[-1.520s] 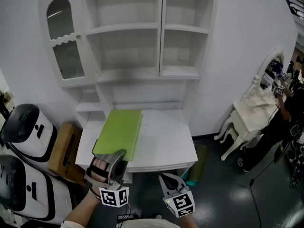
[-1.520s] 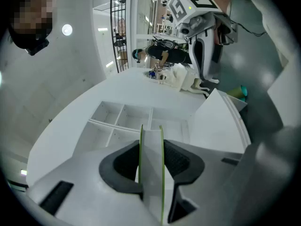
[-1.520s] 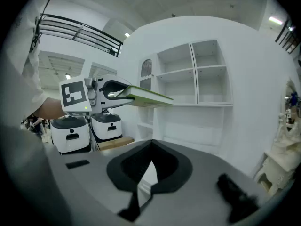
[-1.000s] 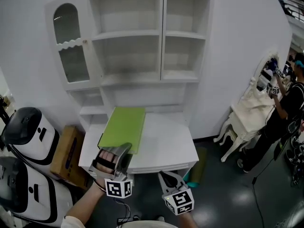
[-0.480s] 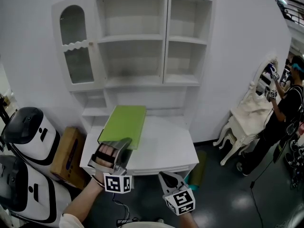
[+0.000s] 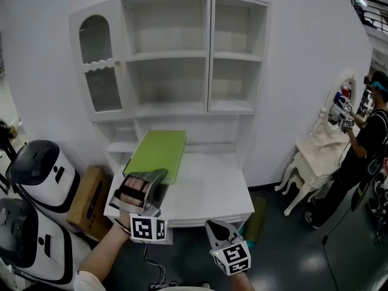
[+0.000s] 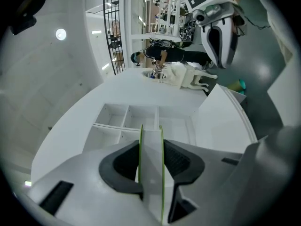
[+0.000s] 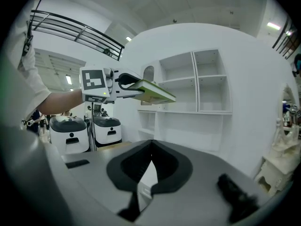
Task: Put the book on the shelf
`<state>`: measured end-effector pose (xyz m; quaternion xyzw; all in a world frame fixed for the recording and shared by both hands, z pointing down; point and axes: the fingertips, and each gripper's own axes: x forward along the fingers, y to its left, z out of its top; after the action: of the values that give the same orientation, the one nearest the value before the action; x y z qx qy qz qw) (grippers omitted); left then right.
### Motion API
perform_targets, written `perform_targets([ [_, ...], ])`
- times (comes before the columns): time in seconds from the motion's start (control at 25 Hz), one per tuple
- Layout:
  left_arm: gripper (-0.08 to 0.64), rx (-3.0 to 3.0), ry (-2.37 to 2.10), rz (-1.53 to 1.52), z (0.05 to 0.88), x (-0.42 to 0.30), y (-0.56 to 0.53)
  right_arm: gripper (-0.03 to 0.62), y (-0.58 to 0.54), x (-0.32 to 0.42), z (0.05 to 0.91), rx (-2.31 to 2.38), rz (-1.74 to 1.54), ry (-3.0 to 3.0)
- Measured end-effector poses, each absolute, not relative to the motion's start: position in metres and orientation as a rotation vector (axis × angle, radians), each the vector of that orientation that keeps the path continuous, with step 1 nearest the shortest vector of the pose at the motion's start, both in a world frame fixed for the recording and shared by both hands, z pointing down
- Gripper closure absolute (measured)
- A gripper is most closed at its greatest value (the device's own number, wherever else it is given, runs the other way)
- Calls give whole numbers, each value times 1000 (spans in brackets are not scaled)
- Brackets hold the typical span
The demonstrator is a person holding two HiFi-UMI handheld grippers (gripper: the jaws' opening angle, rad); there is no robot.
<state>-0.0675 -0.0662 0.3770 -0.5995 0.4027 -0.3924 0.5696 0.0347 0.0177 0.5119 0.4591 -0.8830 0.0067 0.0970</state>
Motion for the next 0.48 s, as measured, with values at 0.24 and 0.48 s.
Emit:
perform_targets([
  [0.24, 411, -1409, 968, -937, 360, -62, -71, 580, 11, 45, 502, 1336, 11, -2642],
  [0.48, 411, -1396, 951, -969, 343, -53, -73, 580, -5, 47, 501, 1307, 26, -2645],
])
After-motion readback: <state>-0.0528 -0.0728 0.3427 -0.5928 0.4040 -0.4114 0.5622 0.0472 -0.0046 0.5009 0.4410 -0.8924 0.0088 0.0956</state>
